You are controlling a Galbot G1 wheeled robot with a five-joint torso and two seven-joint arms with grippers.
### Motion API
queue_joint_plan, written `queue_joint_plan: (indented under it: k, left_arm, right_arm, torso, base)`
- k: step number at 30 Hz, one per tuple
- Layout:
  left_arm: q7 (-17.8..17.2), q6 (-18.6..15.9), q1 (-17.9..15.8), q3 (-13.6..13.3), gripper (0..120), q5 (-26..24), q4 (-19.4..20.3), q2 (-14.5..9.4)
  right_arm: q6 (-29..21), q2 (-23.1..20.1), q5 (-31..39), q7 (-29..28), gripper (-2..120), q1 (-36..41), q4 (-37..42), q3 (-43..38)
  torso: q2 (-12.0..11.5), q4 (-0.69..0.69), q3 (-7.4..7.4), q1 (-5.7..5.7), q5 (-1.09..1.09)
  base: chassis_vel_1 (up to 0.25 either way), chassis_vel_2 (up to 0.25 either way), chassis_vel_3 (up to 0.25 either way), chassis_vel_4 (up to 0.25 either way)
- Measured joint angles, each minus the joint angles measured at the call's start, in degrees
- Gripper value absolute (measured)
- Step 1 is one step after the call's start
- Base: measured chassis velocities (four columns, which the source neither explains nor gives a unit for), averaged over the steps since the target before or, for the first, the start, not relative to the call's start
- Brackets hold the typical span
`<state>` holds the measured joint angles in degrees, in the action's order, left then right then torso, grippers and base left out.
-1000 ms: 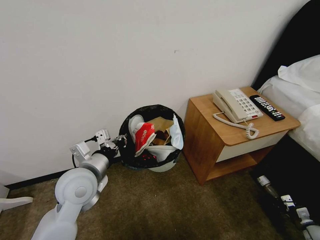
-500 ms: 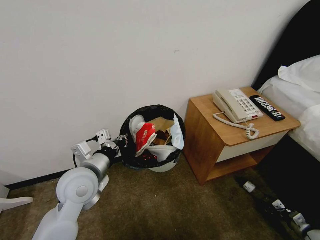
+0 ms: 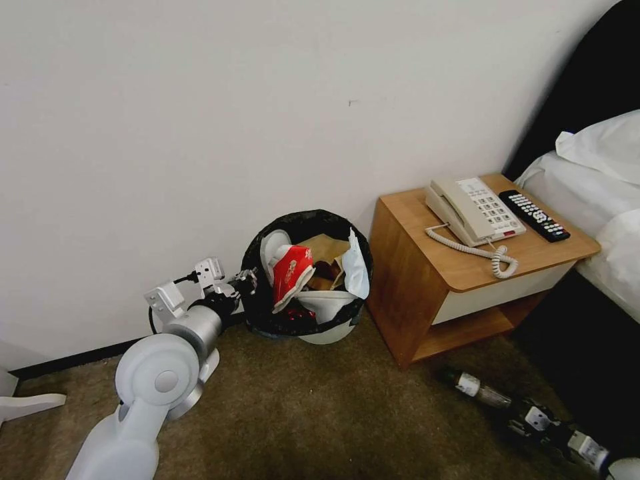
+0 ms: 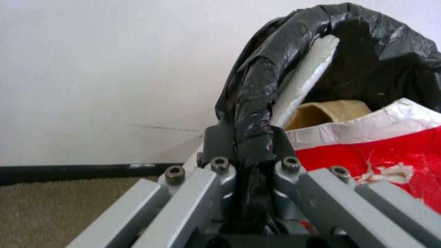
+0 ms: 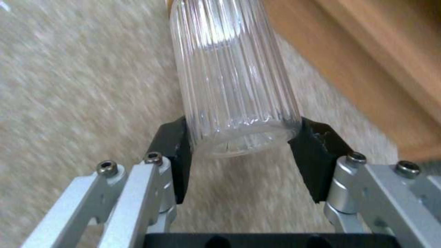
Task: Pick up the trash bin, then pick up the garbage from the floor and place it into the trash bin.
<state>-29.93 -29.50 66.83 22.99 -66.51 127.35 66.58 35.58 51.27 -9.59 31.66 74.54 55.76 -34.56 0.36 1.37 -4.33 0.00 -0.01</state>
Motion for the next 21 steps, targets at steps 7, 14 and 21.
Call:
queue_joint_plan:
  k: [7,14,21]
  left_arm:
    - [-0.56,-0.28,0.55,0.51,4,-0.28,0.54,-0.27]
    - [-1.18,-0.44,0.68,0.52,4,-0.35,0.74,-0.26]
    - [-1.23,-0.48,0.89,0.46,4,-0.27,0.70,-0.19]
  right_arm:
    - [1.71,-0.07,1.12,2.47,45,2.39,5.32,0.20]
    - [4.66,-0.16,4.53,4.89,45,3.10,9.70,0.59]
    - [10.98,1.34,11.94,10.08,45,0.75,12.54,2.05]
  torso:
    - [0.00,0.00,0.00,0.00,0.00]
    - [0.00,0.00,0.00,0.00,0.01]
    - [0.00,-0.01,0.00,0.01,0.01]
  base:
    - [0.000,0.000,0.000,0.000]
    - [0.000,0.000,0.000,0.000]
    - [0.000,0.000,0.000,0.000]
